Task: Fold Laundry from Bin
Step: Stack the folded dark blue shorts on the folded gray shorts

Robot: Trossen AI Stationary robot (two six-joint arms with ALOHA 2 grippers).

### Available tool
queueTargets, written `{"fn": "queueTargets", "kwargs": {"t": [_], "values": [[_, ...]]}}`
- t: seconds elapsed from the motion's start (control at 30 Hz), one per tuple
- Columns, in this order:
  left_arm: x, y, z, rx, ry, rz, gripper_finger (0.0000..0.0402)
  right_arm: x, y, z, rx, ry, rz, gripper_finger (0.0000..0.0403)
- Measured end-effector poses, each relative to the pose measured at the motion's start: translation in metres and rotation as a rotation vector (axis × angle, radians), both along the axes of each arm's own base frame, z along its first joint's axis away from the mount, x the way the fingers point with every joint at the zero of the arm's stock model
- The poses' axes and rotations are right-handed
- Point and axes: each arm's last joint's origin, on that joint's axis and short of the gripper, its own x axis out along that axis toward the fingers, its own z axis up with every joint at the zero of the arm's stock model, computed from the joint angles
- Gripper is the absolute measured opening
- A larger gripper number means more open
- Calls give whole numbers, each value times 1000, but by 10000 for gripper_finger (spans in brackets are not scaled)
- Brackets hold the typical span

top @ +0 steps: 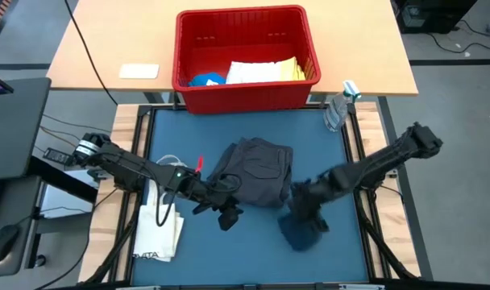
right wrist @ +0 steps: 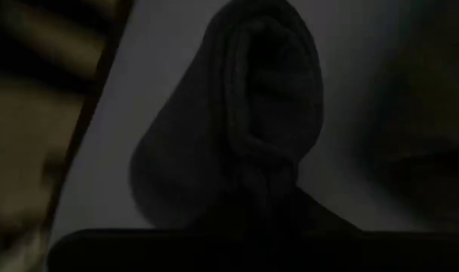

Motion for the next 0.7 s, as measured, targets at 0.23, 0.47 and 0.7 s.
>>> {"fn": "queueTargets", "kwargs": {"t": [0.23,0.47,0.7], "values": [[2,12,2,25,-6,14,192,27,-68,39,153,-131,-507,27],[-14,22,20,15,-12,39,192,56,-118,65,506,-355,-776,27],[-40,29,48,-2,-80,111,192,66,-136,47,715,-151,-758,27]]}}
